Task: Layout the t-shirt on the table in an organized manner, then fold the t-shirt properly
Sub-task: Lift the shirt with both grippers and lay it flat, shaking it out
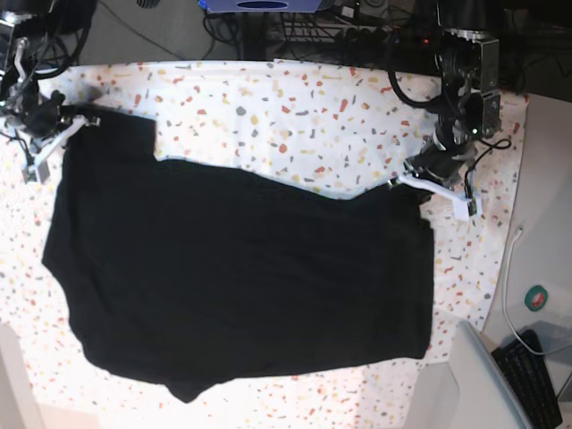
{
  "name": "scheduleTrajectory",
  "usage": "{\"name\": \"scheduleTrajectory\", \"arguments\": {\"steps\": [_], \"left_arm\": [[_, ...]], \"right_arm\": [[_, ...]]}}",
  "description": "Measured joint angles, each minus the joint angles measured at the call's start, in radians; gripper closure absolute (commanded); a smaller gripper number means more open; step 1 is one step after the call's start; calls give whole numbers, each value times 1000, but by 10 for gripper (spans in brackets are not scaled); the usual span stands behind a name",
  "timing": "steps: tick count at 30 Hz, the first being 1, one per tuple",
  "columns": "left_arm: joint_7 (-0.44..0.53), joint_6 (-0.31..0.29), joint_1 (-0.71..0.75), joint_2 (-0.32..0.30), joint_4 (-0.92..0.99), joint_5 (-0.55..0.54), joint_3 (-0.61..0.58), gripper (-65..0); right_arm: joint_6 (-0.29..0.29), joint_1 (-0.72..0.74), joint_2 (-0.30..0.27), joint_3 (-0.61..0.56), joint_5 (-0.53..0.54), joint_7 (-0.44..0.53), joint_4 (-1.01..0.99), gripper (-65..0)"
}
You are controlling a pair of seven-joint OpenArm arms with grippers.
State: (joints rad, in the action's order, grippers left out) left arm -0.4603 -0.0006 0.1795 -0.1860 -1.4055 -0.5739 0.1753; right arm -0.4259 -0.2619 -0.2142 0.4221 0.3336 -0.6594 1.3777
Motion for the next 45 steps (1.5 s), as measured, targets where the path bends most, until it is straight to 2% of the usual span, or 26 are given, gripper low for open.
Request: {"name": "scheduleTrajectory", "arguments": {"steps": [5, 11, 14, 17, 20, 25, 28, 31, 33, 36, 41, 43, 45], "left_arm": [[-11, -8, 90, -1, -49, -5, 116, 0], [-238, -8, 167, 2, -209, -6, 271, 0], [-261, -11, 201, 31, -306, -6, 319, 0], [-283, -5, 160, 32, -304, 0, 324, 0], [-354, -3, 11, 21, -274, 10, 278, 0], [-480, -5, -353, 6, -110, 3, 179, 0], [-477, -3, -582, 4, 71, 6, 124, 0], [-467, -7, -828, 4, 301, 14, 30, 0], [-402, 1, -990, 19, 459, 10, -19, 0], [-332, 3, -1179, 61, 572, 1, -25, 0], [-308, -4, -1366, 100, 540, -4, -6, 0], [-311, -4, -1372, 100, 475, -7, 16, 0], [-335, 0, -1333, 109, 393, -2, 50, 0]], "right_arm": [[2, -35, 0, 14, -4, -45, 50, 0], [0, -97, 19, 16, -2, -100, 169, 0], [-1, -116, 45, 37, 3, -135, 218, 0], [1, -71, 36, 41, -2, -163, 224, 0], [-5, 60, 3, 39, 5, -213, 214, 0], [1, 396, -86, 26, 0, -275, 69, 0], [0, 613, -147, -59, 6, -252, -124, 0], [-4, 830, -195, -161, 2, -168, -334, 0], [2, 967, -220, -218, -3, -123, -442, 0], [2, 1142, -267, -278, -5, -110, -500, 0], [3, 1376, -333, -338, -1, -142, -482, 0], [9, 1416, -341, -341, -2, -188, -430, 0], [1, 1391, -350, -326, 6, -283, -330, 0]]}}
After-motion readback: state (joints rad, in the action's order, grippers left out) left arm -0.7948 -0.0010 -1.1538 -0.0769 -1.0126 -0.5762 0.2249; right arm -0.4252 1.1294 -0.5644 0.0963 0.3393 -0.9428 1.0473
